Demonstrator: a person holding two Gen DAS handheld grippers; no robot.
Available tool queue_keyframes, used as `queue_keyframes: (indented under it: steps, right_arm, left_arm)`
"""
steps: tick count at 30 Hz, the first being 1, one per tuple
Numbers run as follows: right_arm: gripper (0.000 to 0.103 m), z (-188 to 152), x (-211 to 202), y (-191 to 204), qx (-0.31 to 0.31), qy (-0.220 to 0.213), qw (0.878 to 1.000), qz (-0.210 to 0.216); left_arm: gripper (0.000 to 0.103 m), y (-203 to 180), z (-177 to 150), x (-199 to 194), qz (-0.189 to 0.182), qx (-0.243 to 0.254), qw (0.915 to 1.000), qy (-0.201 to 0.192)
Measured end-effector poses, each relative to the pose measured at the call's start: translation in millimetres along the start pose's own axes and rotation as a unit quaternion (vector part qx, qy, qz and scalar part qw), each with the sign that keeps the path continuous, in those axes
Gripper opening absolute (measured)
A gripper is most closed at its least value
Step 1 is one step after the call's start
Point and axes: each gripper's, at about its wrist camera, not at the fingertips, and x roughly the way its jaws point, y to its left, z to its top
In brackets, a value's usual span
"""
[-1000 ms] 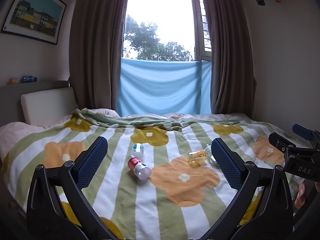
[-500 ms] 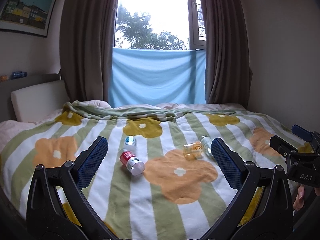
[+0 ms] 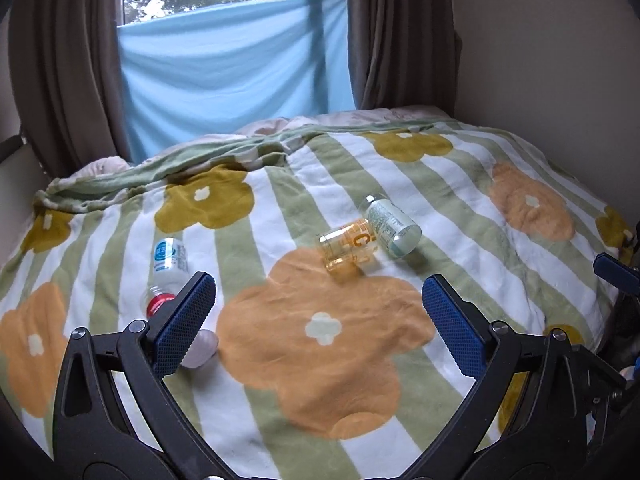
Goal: Flip cup upside down
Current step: 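Move the left tool to the orange-labeled clear cup and close on it, then lift the cup with the left tool and set it down on its side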
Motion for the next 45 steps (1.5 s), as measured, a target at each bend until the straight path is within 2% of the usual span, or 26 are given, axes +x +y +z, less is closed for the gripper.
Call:
queue_keyframes:
  steps: [5, 9, 15, 21, 26, 29, 30, 32, 38, 45]
  right_arm:
    - [0.101, -11.6, 45.5, -8.0, 0.006, 0.045, 0.999, 0.012]
    - [0.101, -22.8, 77.7, -10.8, 0.004, 0.081, 0.997, 0.016]
    - [0.101, -44.7, 108.0, -11.4, 0.009, 0.115, 0.993, 0.036]
    - [0.101, -55.0, 123.1, -13.6, 0.012, 0.129, 0.991, 0.043]
    - [0.101, -56.7, 129.1, -18.9, 0.023, 0.131, 0.990, 0.046]
    - [0.101, -57.3, 130.5, -19.4, 0.026, 0.131, 0.990, 0.048]
    - [0.101, -57.5, 130.8, -19.5, 0.027, 0.130, 0.990, 0.048]
    - [0.101, -58.4, 132.0, -19.4, 0.028, 0.129, 0.990, 0.049]
    - [0.101, -62.4, 132.8, -18.8, 0.035, 0.128, 0.990, 0.055]
    - [0.101, -62.0, 129.1, -24.4, 0.045, 0.118, 0.990, 0.058]
  left_arm:
    - [0.103, -2.3, 22.3, 79.0, -0.028, 0.041, 0.9973, 0.053]
    - [0.103, -10.4, 34.1, 140.9, -0.048, 0.084, 0.9901, 0.102]
    - [0.103, -17.6, 39.5, 222.0, -0.081, 0.147, 0.9714, 0.168]
    - [0.103, -28.2, 41.0, 276.3, -0.112, 0.224, 0.9423, 0.222]
    - [0.103, -33.0, 44.7, 299.0, -0.150, 0.239, 0.9264, 0.249]
    - [0.086, -36.0, 40.6, 309.8, -0.152, 0.250, 0.9175, 0.270]
    - [0.077, -36.8, 38.5, 312.9, -0.156, 0.252, 0.9139, 0.278]
    - [0.073, -38.9, 33.6, 316.1, -0.152, 0.265, 0.9096, 0.281]
    - [0.069, -37.6, 35.3, 309.2, -0.154, 0.263, 0.9139, 0.269]
    - [0.069, -37.6, 27.7, 270.3, -0.158, 0.266, 0.9160, 0.256]
